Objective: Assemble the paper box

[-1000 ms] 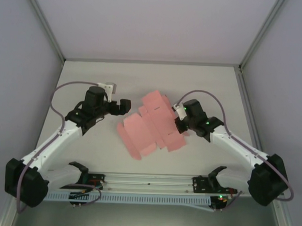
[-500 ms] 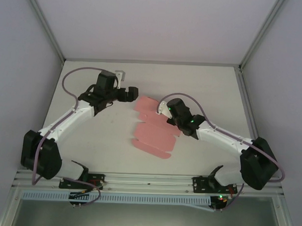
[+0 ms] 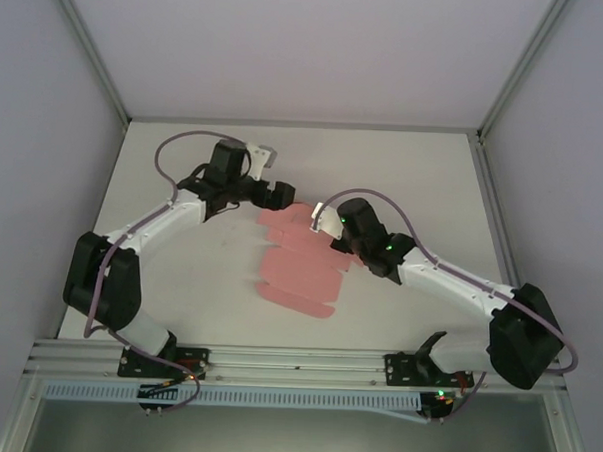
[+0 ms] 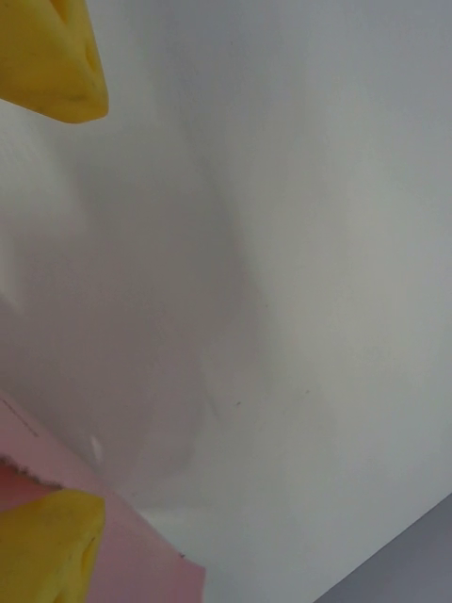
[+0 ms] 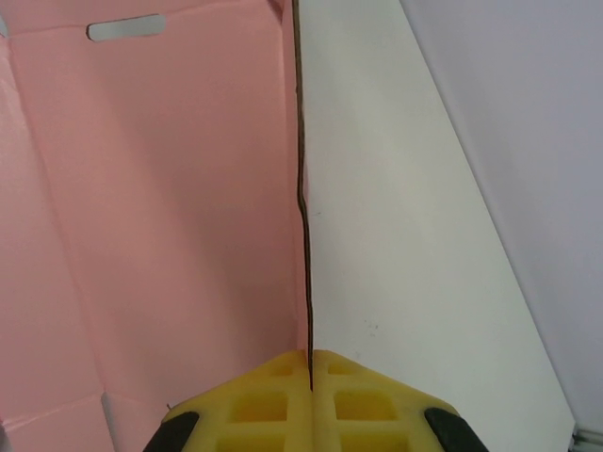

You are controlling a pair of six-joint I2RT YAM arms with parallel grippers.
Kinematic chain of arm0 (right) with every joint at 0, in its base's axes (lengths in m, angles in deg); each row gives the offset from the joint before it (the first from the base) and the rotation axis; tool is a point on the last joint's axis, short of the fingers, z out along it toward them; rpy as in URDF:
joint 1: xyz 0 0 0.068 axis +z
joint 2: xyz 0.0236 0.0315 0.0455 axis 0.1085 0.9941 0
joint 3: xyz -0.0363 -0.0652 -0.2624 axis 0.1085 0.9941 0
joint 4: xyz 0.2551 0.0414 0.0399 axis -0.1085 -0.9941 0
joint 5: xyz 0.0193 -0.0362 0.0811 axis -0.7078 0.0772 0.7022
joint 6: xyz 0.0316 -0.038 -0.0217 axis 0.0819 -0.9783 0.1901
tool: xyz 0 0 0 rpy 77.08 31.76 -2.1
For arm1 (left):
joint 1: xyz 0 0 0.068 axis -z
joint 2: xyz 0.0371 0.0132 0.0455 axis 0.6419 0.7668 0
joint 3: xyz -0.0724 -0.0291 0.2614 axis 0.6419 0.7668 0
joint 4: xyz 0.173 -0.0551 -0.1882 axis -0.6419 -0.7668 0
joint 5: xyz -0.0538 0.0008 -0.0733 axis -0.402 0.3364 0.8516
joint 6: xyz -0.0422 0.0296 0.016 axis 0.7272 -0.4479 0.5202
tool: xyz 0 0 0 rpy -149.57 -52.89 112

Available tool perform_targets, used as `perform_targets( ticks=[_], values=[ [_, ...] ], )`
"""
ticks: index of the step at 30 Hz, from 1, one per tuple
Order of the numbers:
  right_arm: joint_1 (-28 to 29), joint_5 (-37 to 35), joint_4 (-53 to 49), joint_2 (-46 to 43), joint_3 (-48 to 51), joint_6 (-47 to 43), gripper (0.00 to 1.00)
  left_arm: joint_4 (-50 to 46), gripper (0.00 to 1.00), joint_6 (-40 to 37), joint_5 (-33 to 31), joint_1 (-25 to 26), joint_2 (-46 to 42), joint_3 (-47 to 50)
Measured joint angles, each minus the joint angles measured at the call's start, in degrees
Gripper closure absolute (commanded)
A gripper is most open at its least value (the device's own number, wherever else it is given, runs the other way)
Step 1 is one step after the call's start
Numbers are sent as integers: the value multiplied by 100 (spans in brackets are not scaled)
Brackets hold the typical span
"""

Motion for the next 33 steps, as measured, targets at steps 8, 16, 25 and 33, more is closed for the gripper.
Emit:
perform_targets(
  ticks=[8, 16, 25, 33],
  values=[
    [0, 146, -7, 44, -4, 286, 100, 111, 0, -400, -127, 413, 129, 111],
    [-28, 238, -297, 46, -9, 909, 100, 1014, 0, 273, -1458, 951, 109, 483],
    [-15, 85, -157, 35, -4, 1222, 100, 1436, 0, 879, -2166, 1108, -275, 949],
    [-7, -94, 286, -398, 382, 1128, 100, 898, 0, 944, -2127, 479, -1775, 1556]
  ],
)
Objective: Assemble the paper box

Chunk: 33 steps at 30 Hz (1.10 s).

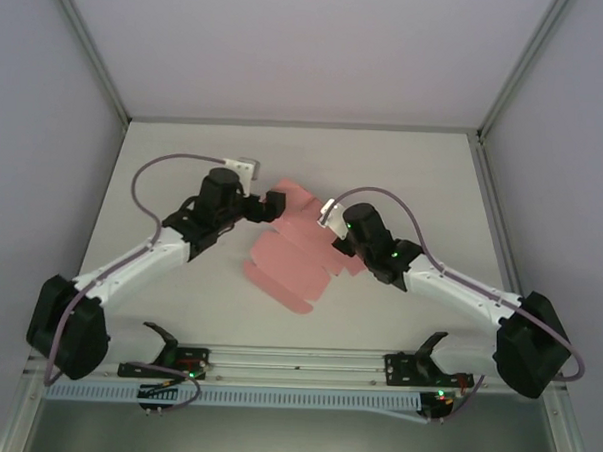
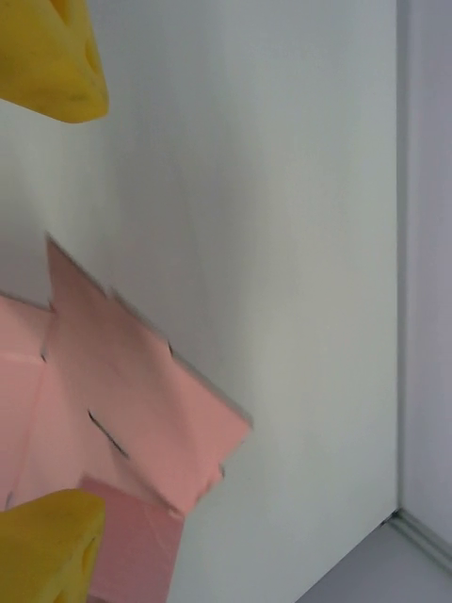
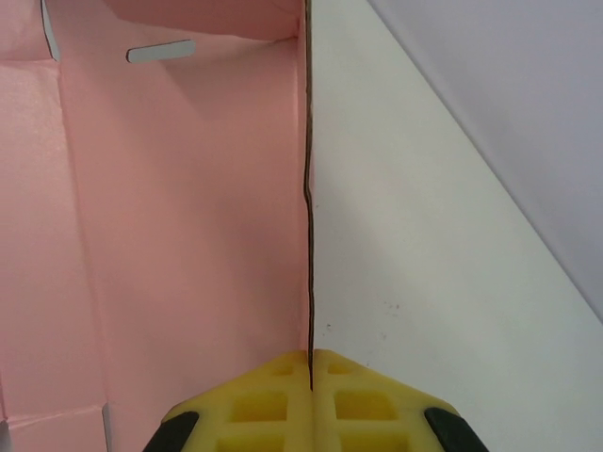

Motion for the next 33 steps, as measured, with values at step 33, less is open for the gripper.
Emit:
perform_targets(
  ticks=[33],
  values=[
    [0, 341, 278, -85, 81, -37, 100, 1274, 0, -354, 2369, -535, 1390, 1016]
  ],
)
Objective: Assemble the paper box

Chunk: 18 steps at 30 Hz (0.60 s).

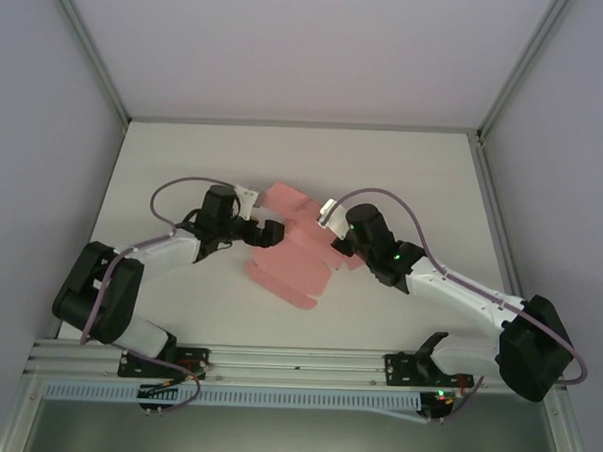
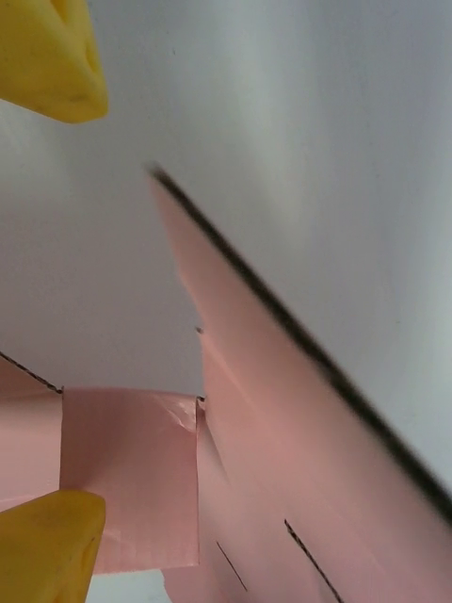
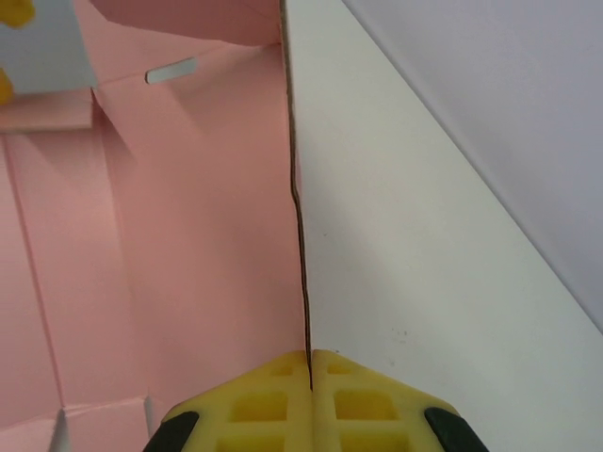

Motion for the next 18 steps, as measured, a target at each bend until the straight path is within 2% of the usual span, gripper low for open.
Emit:
perform_targets(
  ticks=[10, 18],
  values=[
    [0, 155, 245, -4, 219, -52, 100, 382, 0, 4, -815, 398, 44, 42],
    [2, -28, 289, -39, 245, -437, 100, -42, 0, 63, -1246, 407, -901, 105]
  ],
)
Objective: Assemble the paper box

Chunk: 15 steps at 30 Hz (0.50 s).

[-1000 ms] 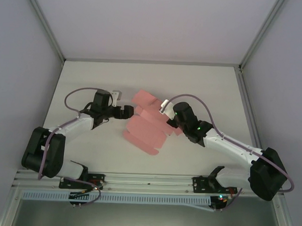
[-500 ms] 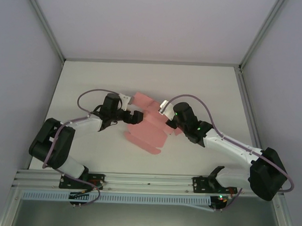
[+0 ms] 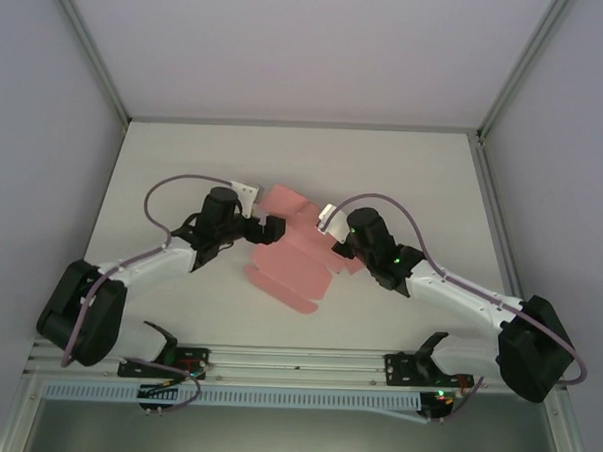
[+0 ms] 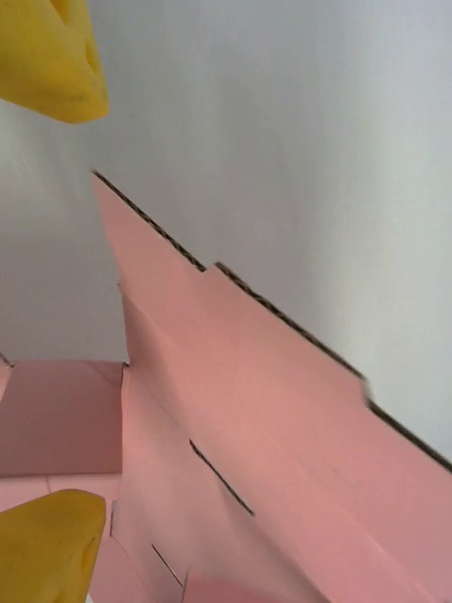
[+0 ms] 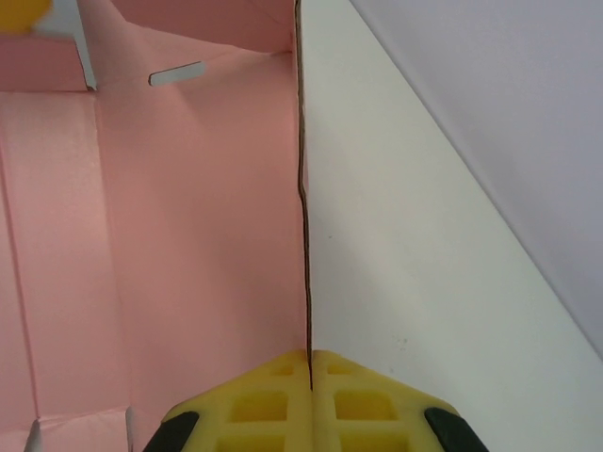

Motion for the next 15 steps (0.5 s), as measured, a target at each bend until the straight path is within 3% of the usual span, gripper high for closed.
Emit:
perform_targets(
  ticks=[9, 15],
  values=[
    [256, -774, 179, -2, 98, -1021, 100, -887, 0, 118, -708, -146, -1167, -28],
    [437, -1169, 627, 153, 125, -1790, 100, -1259, 0, 503, -1014, -892, -1071, -107]
  ],
)
